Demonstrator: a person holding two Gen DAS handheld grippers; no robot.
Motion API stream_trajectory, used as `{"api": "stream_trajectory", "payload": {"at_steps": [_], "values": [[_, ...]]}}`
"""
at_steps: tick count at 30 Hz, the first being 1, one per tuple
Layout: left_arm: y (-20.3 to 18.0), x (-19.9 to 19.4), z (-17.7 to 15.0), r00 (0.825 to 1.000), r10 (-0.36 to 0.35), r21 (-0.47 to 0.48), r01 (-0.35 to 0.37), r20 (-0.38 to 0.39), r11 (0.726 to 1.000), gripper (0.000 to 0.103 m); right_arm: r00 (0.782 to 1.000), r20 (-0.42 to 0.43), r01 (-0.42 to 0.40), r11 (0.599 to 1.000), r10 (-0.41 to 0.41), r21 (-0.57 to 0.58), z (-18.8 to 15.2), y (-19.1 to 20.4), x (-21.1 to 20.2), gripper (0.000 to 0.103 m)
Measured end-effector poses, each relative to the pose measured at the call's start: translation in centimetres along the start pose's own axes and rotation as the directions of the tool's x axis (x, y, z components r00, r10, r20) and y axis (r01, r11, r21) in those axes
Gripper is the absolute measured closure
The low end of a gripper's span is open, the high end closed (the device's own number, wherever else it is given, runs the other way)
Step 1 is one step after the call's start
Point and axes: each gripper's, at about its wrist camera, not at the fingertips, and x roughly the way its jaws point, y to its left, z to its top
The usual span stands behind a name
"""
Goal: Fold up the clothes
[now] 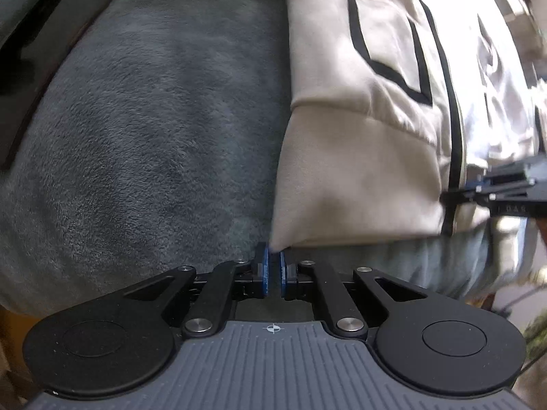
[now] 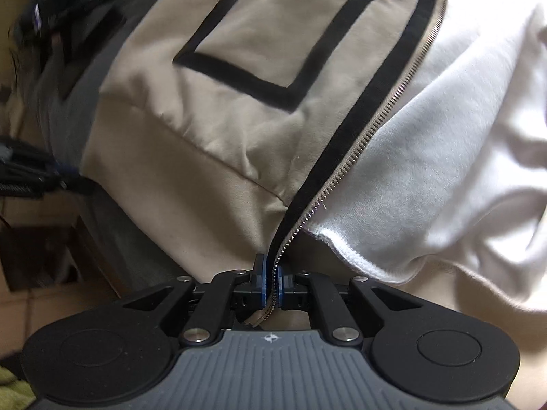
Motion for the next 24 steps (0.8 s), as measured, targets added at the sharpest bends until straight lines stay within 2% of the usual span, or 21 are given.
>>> {"api": "stream_trajectory", "payload": {"at_steps": [2,7,11,14,17,18,20,21,24], "values": [[-0.7,-0.3,-0.2,1.000,0.011,0.044,-0.012,0.010,0.999,0.094,1.000,-0.001,-0.019,0.999,0.019,0.029,0.1,-0.6,0.0,0.096],[1.3,-1.8,-1.2,0.998,-0.050,0.028,0.050,0.026,0.998,0.081,0.999,0.003,-0.046,0.998,0.046,0.047,0.3,-1.0,-0.3,0.096],[1.4,-2.3,-0.2,0.992,-0.089,-0.034,0.092,0.091,0.995,0.069,0.999,0.002,-0.052,0.997,0.052,0.054,0.5,-1.5,-0.2,0.096],[1.4,-1.5,0.9,0.991,-0.092,-0.083,0.100,0.098,0.992,0.067,0.999,0.008,-0.045,0.997,0.045,0.057,-0.2,-2.1,-0.3,0.096],[1.2,1.4,0.5,0.997,-0.062,-0.126,0.068,0.056,0.990,0.071,0.998,0.021,-0.056,0.996,0.055,0.070,-0.7,-2.6,-0.7,0.096],[1.3,2.1,0.0,0.996,-0.072,-0.153,0.080,0.056,0.985,0.086,0.998,0.025,-0.063,0.995,0.061,0.077,-0.8,-2.8,-0.8,0.096],[1.2,2.4,-0.7,0.990,-0.112,-0.214,0.128,0.084,0.968,0.099,0.997,0.027,-0.074,0.993,0.072,0.090,-0.9,-3.3,-1.1,0.096],[1.1,2.1,-1.1,0.986,-0.132,-0.246,0.153,0.099,0.957,0.100,0.997,0.025,-0.075,0.993,0.073,0.090,-0.9,-3.5,-1.2,0.096],[1.5,0.3,-2.2,0.966,-0.218,-0.357,0.255,0.141,0.899,0.101,0.997,0.016,-0.079,0.993,0.078,0.089,-0.6,-3.8,-1.2,0.096]]}}
